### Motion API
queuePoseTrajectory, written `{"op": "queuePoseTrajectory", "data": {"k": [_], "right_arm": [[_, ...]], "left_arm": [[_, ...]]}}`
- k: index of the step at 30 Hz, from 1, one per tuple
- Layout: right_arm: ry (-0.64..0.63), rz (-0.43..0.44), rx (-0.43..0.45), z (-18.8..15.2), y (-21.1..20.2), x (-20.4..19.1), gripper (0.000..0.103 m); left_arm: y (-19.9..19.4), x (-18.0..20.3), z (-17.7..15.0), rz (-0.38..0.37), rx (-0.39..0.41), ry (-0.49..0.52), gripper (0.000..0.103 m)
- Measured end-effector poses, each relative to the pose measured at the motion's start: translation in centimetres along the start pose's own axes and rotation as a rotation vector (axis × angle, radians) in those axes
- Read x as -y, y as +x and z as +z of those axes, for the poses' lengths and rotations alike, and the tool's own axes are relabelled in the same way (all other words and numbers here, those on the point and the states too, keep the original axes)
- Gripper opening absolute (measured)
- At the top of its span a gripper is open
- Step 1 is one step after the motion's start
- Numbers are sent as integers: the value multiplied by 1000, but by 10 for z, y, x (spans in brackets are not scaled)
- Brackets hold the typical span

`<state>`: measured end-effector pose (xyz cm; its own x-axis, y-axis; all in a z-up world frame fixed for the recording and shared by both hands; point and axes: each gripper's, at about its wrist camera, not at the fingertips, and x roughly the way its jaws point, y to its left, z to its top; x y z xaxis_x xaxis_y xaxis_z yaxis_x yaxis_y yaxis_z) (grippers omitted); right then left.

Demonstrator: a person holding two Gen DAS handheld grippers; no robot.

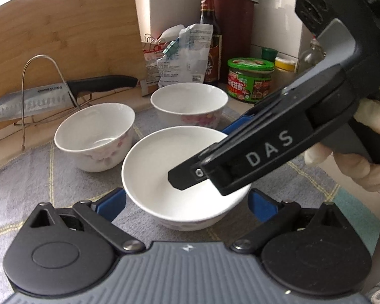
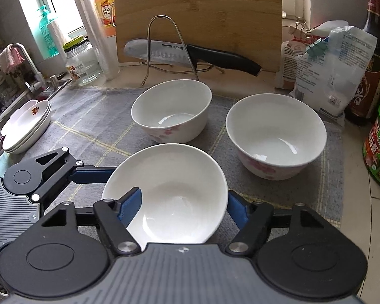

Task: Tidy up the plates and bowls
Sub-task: 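Close the right gripper on the rim of a white bowl, then lift the white bowl with the right gripper and carry it toward the plate stack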

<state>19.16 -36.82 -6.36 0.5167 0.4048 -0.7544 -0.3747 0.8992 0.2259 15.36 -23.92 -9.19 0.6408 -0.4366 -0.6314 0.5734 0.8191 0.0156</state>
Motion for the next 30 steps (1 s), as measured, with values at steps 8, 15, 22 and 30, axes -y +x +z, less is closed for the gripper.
{"op": "queuePoseTrajectory", "data": {"k": [8,15,22,30], "right_arm": [[1,13,-11,3,1,1,76],[36,53,-30,7,2,8,76],[97,111,-72,12,3,18,76],[80,92,-89,16,3,12,77]], "left_arm": [[-1,-2,1,-11,18,-9,97],[-1,-2,-1,-14,28,10,97],[-1,-1,-3,-10,31,53,95],[0,-1,-3,-16,36,60,95]]}}
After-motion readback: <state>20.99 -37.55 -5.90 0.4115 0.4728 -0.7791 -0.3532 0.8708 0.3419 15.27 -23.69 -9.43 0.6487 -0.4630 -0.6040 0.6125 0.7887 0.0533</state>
